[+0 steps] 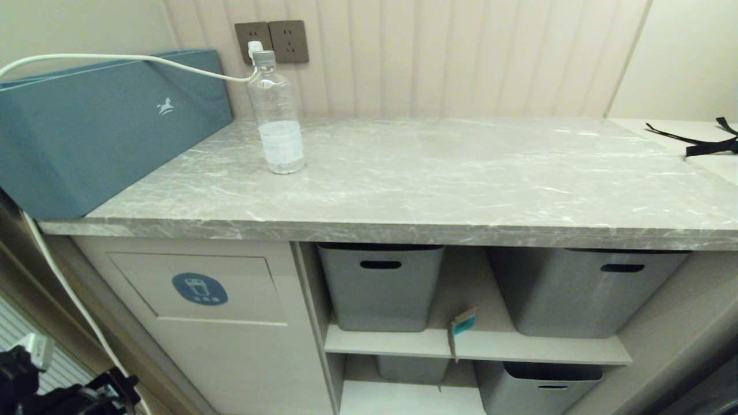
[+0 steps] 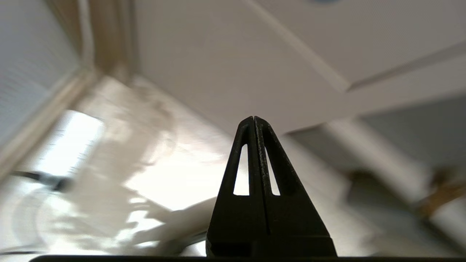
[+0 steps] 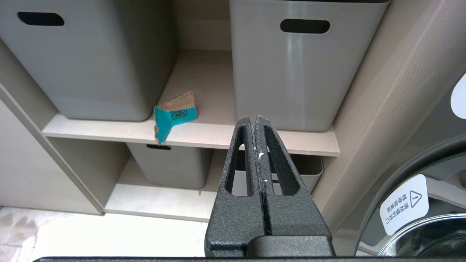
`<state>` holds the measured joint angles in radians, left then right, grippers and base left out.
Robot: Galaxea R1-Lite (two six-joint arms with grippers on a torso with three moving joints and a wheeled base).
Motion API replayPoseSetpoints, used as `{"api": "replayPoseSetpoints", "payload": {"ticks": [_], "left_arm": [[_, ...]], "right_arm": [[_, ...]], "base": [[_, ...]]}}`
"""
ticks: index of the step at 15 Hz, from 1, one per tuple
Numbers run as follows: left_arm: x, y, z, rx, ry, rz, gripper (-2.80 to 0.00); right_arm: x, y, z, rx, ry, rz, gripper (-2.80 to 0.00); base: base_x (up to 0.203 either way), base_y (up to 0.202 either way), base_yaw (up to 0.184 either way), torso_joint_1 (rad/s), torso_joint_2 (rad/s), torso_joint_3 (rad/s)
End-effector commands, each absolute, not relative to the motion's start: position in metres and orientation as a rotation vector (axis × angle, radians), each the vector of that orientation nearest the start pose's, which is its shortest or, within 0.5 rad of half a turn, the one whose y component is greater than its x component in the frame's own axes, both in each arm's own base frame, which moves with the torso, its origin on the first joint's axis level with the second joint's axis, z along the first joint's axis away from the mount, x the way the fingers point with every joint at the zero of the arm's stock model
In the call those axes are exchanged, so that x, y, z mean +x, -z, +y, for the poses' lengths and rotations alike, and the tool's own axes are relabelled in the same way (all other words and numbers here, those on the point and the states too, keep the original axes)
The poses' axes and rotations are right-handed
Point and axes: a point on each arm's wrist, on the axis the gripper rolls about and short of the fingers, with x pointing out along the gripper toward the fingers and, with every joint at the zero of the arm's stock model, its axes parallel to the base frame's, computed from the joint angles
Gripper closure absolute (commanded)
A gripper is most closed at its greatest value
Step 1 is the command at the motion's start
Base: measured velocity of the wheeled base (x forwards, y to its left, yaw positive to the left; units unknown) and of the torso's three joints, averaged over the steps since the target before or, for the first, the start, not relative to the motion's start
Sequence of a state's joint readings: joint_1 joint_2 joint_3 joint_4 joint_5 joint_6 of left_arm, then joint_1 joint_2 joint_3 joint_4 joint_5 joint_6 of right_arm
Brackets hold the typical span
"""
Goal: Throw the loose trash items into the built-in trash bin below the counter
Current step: Put the garbage in the trash can
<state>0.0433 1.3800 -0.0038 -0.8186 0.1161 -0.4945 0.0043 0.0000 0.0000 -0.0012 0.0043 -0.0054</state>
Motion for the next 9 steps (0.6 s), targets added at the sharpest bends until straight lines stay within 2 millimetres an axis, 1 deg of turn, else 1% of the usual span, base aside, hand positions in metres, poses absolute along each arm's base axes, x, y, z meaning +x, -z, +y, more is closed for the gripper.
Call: {"api": "replayPoseSetpoints", "payload": {"ticks": [1,4,6,9], "left_arm": [[0.123,-0.097,0.009,-0.284,-0.232,0.434,0.0],[0.108,-0.114,0.007,-0.086,-0.13,0.312,0.0],[0.098,-0.124,0.004,0.039,-0.02,0.231,0.0],[0.085,-0.132,0.002,0.121,0.079,0.142,0.0]], "right_arm": [[-0.023,-0.076,0.0,-0.006,-0.009,-0.003,0.0],[-0.023,-0.076,0.0,-0.006,-0.009,-0.003,0.0],[-0.023,-0.076,0.0,-0.006,-0.008,-0.003,0.0],[-0.023,-0.076,0.0,-0.006,-0.011,-0.002,0.0]], "base": [[0.0,0.0,0.0,0.0,0.0,0.0],[0.0,0.0,0.0,0.0,0.0,0.0],[0.0,0.0,0.0,0.0,0.0,0.0],[0.0,0.0,0.0,0.0,0.0,0.0]]}}
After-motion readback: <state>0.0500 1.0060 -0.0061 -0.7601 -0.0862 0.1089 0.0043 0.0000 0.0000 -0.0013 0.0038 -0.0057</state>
